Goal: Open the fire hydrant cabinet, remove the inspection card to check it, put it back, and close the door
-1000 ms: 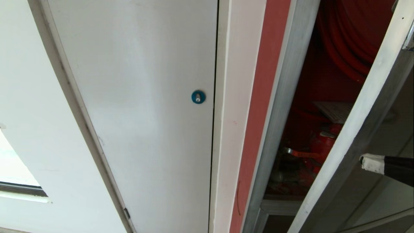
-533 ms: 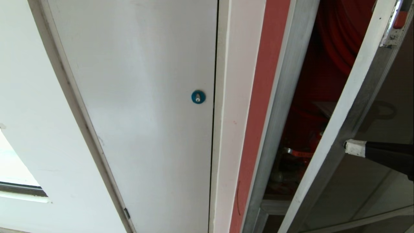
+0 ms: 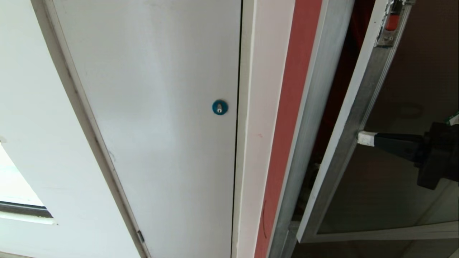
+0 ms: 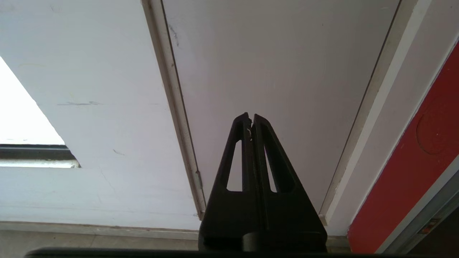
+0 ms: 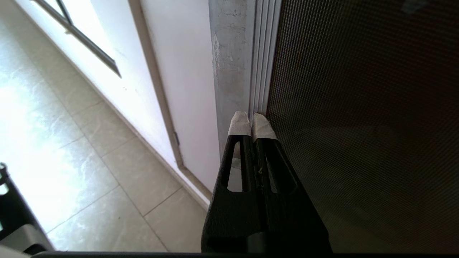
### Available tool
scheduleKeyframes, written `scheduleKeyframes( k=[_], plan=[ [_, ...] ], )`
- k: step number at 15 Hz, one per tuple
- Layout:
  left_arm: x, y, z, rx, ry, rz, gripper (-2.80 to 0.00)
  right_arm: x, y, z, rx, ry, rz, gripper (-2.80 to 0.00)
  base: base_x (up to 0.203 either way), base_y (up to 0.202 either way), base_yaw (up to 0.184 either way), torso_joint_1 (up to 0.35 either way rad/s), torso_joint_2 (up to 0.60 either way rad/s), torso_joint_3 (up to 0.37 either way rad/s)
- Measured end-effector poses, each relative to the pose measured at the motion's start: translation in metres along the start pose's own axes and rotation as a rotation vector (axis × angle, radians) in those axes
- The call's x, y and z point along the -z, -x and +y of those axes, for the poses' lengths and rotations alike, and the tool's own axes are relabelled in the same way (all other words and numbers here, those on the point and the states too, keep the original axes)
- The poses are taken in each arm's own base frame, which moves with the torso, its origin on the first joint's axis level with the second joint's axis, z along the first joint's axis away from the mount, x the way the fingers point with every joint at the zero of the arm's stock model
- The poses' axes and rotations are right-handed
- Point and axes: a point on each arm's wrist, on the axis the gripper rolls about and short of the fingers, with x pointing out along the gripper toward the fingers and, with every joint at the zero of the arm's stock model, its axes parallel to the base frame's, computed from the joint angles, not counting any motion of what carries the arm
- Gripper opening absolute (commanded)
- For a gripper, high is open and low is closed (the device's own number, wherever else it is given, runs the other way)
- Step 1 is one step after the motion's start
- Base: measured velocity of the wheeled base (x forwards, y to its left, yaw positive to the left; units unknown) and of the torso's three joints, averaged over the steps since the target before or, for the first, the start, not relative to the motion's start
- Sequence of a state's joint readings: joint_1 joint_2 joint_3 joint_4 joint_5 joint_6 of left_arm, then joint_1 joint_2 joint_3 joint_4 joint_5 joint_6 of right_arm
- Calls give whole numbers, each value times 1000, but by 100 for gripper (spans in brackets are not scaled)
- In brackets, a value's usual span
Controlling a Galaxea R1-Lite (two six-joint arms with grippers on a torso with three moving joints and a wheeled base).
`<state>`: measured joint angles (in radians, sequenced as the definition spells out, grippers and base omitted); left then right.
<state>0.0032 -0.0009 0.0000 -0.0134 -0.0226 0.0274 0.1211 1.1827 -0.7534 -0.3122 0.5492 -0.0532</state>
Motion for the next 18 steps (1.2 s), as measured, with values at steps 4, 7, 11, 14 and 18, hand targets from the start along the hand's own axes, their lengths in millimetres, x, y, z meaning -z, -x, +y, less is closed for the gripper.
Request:
scheduleKeyframes(
  k=[4,7,11,14,18],
  plan=[
    [0,0,0,1,0,0,-280,4,-22,-14,33,1,-2,-280,0,0,0,0,0,0],
    [0,0,0,0,0,0,-280,6,-36,-23,37,-12,12,-280,0,0,0,0,0,0],
    [0,0,0,0,0,0,-280,7,-49,-32,49,-26,30,-280,0,0,0,0,0,0],
    [0,0,0,0,0,0,-280,7,-53,-36,66,-28,34,-280,0,0,0,0,0,0],
    [0,0,0,0,0,0,-280,4,-58,-41,101,-26,33,-280,0,0,0,0,0,0]
  ],
)
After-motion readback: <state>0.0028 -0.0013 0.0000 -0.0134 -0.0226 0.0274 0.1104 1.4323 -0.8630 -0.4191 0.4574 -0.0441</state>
